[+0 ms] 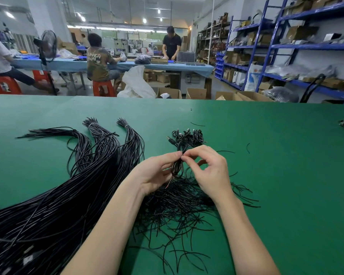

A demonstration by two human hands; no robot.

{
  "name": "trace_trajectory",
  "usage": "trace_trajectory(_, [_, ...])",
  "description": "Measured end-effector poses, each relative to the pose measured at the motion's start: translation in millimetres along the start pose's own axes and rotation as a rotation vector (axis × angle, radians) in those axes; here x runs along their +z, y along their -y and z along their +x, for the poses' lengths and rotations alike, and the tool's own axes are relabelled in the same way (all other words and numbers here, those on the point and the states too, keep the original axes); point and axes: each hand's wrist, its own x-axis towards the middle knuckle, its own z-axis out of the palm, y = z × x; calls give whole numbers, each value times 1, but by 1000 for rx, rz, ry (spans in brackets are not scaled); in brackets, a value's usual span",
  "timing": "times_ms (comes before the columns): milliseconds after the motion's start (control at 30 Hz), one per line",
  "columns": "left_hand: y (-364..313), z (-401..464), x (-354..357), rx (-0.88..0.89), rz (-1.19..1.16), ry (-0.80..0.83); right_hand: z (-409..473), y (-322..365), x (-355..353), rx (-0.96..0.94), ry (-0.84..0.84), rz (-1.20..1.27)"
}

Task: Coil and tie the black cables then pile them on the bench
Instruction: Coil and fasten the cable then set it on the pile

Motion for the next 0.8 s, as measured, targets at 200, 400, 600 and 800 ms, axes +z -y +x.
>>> trace_trajectory(200, [-3,0,-4,78,19,24,0,-2,-6,68,-46,26])
trace_trajectory(400, [-2,2,0,217,85,-25,3,5,-9,234,5,84])
trace_trajectory(600, [1,-1,-3,512,503,-11,15,9,-27,886,261,686])
trace_trajectory(800, [4,-2,8,734,571,19,4,6,-22,1342,242,1515])
